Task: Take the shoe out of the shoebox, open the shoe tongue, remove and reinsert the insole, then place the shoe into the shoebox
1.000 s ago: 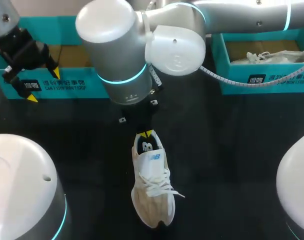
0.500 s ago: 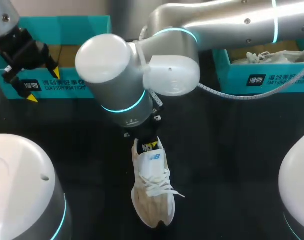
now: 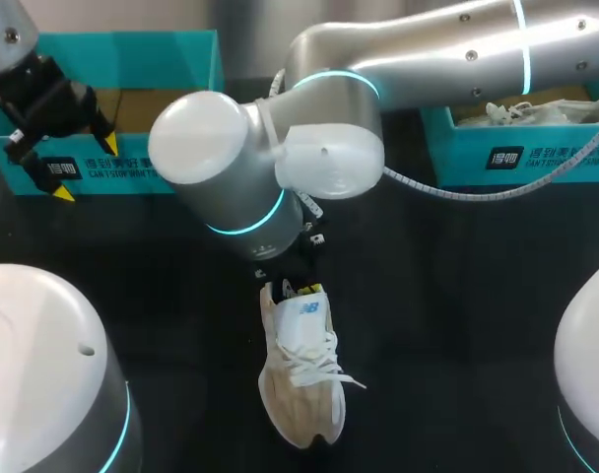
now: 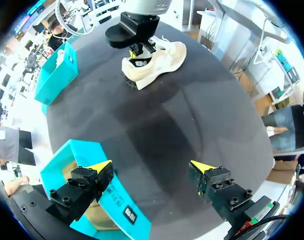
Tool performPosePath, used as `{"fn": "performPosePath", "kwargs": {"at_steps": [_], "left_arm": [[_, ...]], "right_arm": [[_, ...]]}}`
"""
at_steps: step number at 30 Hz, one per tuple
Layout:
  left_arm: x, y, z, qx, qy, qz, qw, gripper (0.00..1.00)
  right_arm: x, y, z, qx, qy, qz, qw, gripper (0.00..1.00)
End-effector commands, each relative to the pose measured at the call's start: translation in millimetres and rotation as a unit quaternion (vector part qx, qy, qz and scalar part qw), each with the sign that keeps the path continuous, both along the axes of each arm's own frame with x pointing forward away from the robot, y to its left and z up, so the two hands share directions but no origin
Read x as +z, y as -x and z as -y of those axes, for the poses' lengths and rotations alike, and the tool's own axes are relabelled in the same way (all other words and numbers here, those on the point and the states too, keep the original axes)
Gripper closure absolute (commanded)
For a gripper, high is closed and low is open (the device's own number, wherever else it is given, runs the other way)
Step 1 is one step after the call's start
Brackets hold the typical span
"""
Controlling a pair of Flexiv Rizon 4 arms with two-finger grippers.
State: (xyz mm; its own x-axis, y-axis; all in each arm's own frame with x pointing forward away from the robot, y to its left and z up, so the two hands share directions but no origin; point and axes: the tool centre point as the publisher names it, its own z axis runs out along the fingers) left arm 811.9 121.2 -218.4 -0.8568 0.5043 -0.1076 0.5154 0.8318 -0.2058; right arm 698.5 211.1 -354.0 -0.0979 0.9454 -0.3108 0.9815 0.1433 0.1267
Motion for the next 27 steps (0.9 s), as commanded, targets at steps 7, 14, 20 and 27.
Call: {"fn": "performPosePath", "kwargs": {"at_steps": [7, 14, 20, 27], "left_arm": [[0.8, 0.9, -0.4, 0.0, -0.001, 0.001, 1.0, 0.0], [0.8, 0.9, -0.4, 0.0, -0.001, 0.001, 1.0, 0.0], [0.8, 0.9, -0.4, 0.0, -0.001, 0.001, 1.0, 0.0], [0.8, 0.9, -0.4, 0.0, -0.001, 0.001, 1.0, 0.0]], "right_arm": [[-24.2, 1.1, -3.6, -0.048, -0.012, 0.018, 0.999, 1.0], [-42.6, -1.7, -3.6, -0.054, -0.031, 0.005, 0.998, 1.0], [-16.2, 3.9, -15.6, -0.045, -0.017, 0.034, 0.998, 1.0], [-1.7, 0.0, -31.0, -0.055, -0.027, 0.021, 0.998, 1.0]]}}
